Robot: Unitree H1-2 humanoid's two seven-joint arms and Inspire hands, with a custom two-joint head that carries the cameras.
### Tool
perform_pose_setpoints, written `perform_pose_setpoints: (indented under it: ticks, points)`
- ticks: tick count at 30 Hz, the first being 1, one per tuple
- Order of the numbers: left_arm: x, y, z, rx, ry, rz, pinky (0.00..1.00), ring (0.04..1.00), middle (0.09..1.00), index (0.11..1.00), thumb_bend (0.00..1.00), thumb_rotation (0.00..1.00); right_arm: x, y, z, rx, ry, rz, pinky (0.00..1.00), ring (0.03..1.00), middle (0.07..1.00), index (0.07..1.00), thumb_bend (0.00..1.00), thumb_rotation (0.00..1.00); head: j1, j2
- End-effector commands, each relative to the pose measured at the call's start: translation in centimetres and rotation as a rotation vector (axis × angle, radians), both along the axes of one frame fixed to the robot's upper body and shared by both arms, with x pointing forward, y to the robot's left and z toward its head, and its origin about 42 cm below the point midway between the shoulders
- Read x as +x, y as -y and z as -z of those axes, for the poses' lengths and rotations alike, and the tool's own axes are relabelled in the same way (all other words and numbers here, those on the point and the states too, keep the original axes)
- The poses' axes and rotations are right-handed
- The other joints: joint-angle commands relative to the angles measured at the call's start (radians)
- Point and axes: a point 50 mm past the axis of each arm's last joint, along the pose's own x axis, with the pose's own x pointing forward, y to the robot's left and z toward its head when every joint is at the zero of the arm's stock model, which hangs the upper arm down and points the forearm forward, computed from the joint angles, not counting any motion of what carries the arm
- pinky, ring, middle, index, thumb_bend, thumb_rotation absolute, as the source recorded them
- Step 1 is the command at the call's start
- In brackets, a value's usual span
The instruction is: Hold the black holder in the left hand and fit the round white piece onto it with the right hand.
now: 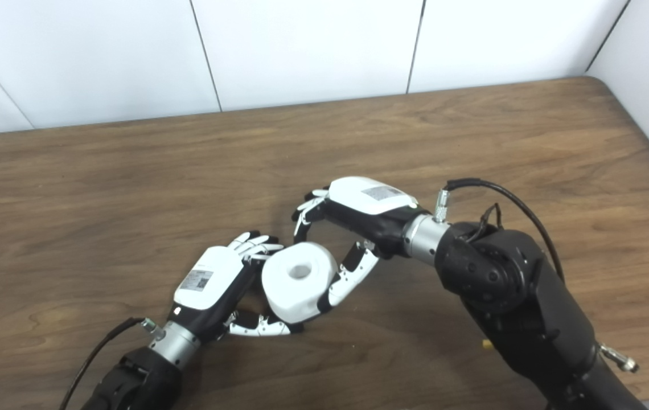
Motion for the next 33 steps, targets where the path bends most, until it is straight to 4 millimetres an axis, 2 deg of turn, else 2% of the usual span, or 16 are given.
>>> perform_pose_setpoints:
  ticks: [1,8,18,27,33]
  points:
    - [-0.2,0.0,1.5,0.086,-0.063,0.004,0.95,0.873,0.784,0.485,0.52,0.05,0.2,0.2,-1.6,-0.005,0.051,-0.004,1.00,0.977,0.903,0.722,1.00,0.38,-0.001,0.001]
    - [-0.2,0.0,1.5,0.086,-0.062,0.005,0.94,0.874,0.783,0.485,0.52,0.05,0.3,0.5,-1.8,-0.033,0.047,0.009,1.00,1.000,0.989,0.886,1.00,0.44,-0.003,-0.001]
    - [-0.1,0.0,1.5,0.085,-0.065,0.005,0.94,0.873,0.784,0.486,0.52,0.05,0.8,0.7,-2.0,-0.052,0.056,0.028,1.00,1.000,1.000,0.995,1.00,0.48,-0.008,-0.004]
    - [0.0,-0.1,1.7,0.089,-0.067,0.002,0.94,0.873,0.784,0.486,0.52,0.05,1.4,2.1,-3.6,-0.065,0.008,0.041,1.00,1.000,1.000,1.000,1.00,0.50,-0.011,-0.011]
    - [-0.1,-0.3,1.7,0.093,-0.066,0.002,0.95,0.868,0.774,0.485,0.52,0.05,1.5,3.8,-5.1,-0.039,-0.012,0.062,1.00,1.000,1.000,1.000,1.00,0.54,-0.007,-0.014]
